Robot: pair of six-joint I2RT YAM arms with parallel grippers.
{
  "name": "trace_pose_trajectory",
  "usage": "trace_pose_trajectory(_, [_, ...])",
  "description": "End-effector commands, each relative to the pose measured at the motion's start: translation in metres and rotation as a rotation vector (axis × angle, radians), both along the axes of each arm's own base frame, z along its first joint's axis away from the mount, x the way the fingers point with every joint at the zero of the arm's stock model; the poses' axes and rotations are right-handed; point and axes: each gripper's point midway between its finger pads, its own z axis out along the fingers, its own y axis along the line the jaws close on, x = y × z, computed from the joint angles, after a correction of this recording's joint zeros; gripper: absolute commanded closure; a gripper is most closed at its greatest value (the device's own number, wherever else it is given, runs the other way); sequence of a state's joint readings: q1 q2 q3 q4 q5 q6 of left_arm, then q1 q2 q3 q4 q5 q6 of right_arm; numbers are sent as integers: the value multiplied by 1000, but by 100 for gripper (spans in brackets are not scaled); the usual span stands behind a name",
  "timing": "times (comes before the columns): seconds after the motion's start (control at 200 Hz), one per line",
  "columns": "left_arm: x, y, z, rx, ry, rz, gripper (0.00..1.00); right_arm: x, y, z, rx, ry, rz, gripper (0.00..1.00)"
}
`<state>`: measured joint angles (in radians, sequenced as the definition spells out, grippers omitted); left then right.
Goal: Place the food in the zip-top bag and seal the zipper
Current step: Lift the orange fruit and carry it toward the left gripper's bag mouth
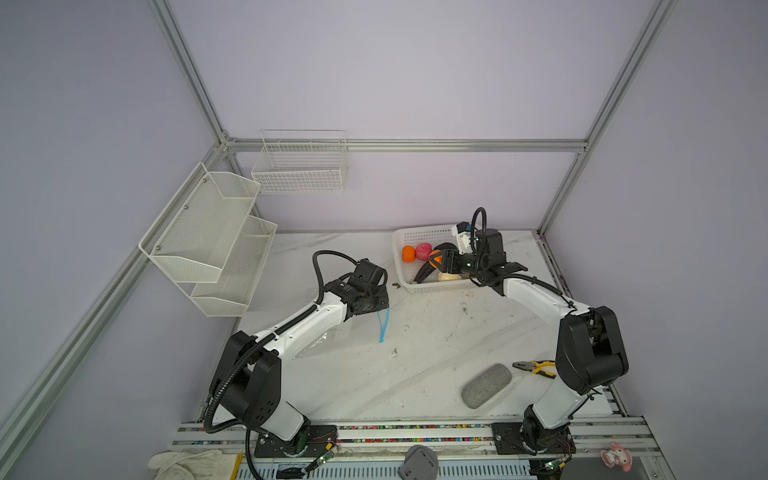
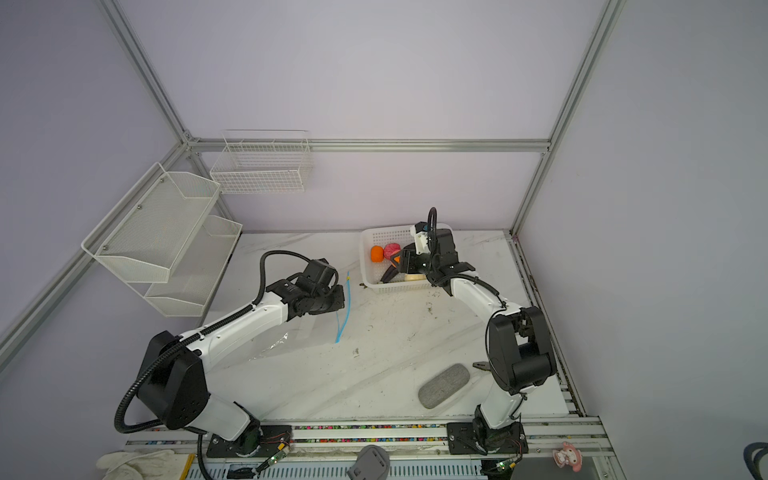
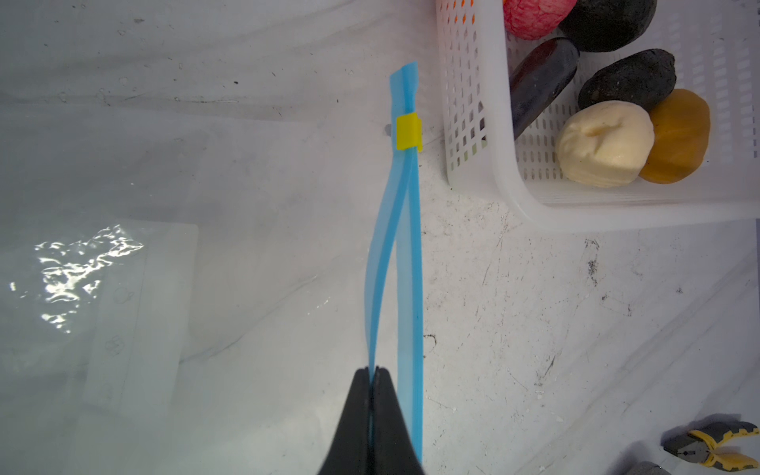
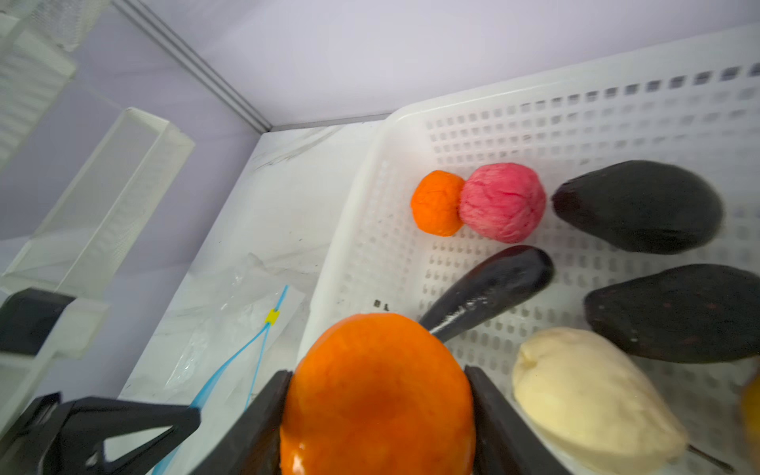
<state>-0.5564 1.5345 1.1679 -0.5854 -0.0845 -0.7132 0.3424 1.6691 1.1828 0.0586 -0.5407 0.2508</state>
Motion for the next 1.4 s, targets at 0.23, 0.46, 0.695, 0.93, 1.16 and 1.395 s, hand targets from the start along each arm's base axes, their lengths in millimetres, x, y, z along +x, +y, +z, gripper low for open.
trace_pose_trajectory(0.23, [12, 0, 54, -78, -122, 11, 100, -72, 56, 36, 259, -82, 217, 55])
trace_pose_trajectory(0.46, [14, 1, 59, -111, -123, 26, 100, -92, 73, 45, 415, -86, 260, 61])
trace_pose_trajectory(0.695, [13, 0, 67, -169, -124, 35, 100, -96, 86, 41, 499, -47, 225, 71])
trace_pose_trajectory(0.93, [15, -2, 69, -218, -122, 41, 100, -99, 105, 30, 564, 17, 264, 76])
trace_pose_trajectory(1.16, [15, -2, 71, -239, -120, 43, 100, -100, 119, 31, 585, 27, 283, 78])
trace_pose_trajectory(1.395, [14, 0, 68, -240, -112, 50, 100, -102, 133, 28, 611, 50, 305, 82])
